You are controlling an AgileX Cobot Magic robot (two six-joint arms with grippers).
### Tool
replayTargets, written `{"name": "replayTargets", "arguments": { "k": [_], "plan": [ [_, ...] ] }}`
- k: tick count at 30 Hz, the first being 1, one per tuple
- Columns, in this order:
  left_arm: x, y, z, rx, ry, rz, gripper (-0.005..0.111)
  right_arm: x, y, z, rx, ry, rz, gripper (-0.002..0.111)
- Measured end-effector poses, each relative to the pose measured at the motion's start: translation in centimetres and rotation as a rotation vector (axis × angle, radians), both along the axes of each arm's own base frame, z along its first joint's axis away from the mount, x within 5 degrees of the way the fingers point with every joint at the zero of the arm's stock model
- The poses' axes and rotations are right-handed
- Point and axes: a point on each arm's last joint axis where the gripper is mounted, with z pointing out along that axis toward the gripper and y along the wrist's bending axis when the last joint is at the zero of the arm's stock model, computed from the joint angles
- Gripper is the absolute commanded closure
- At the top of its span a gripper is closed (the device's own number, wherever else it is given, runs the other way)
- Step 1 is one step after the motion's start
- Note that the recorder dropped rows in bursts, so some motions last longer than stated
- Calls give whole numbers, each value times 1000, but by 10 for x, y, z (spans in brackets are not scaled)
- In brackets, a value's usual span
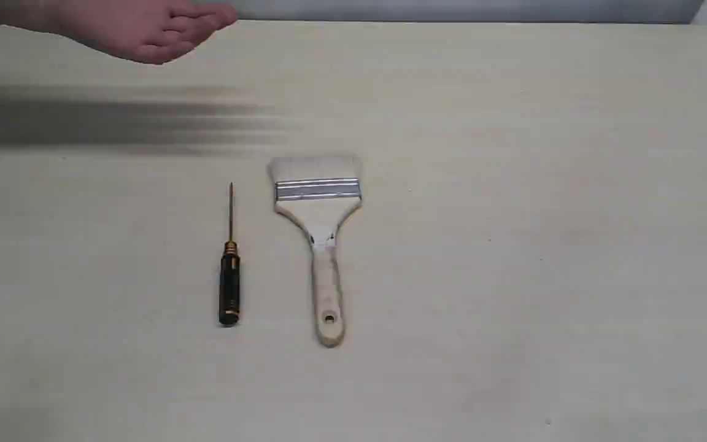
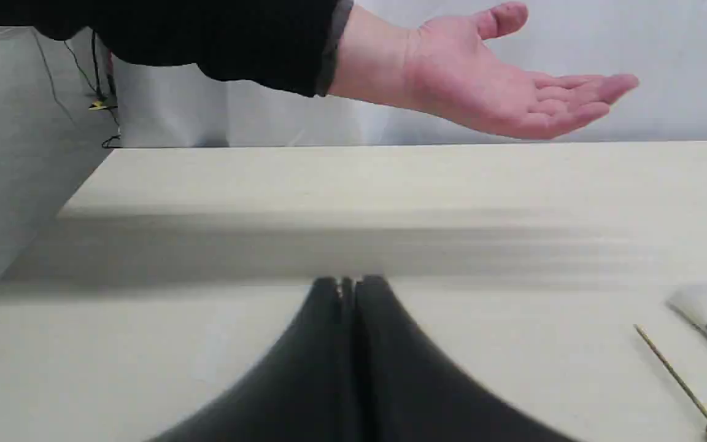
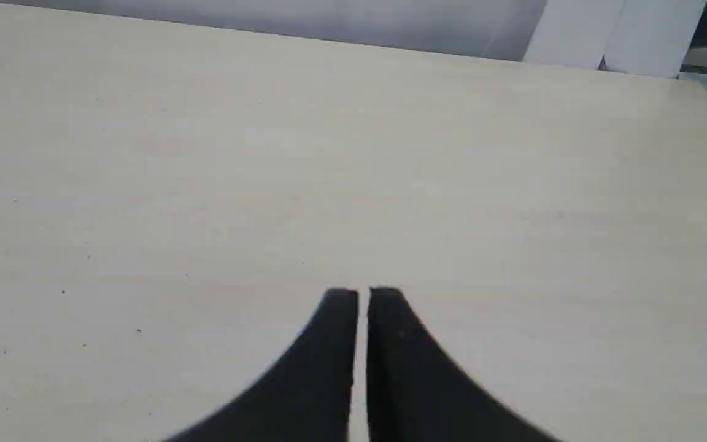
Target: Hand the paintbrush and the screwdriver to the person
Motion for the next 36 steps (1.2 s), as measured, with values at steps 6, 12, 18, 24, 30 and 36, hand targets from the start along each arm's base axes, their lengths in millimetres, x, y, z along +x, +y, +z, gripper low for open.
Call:
{"name": "replayTargets", "arguments": {
  "k": [6, 12, 18, 24, 30, 36],
  "plan": [
    [0, 0, 0, 0, 0, 0, 107, 0, 0, 0, 0, 0, 0, 104],
    [0, 0, 0, 0, 0, 0, 107, 0, 0, 0, 0, 0, 0, 104],
    [0, 0, 0, 0, 0, 0, 107, 0, 0, 0, 0, 0, 0, 104],
    [0, 0, 0, 0, 0, 0, 107, 0, 0, 0, 1, 0, 0, 104],
    [0, 0, 0, 0, 0, 0, 107, 0, 0, 0, 1, 0, 0, 104],
    [0, 0, 0, 0, 0, 0, 107, 1, -1, 2, -63, -20, 13, 104]
  ]
}}
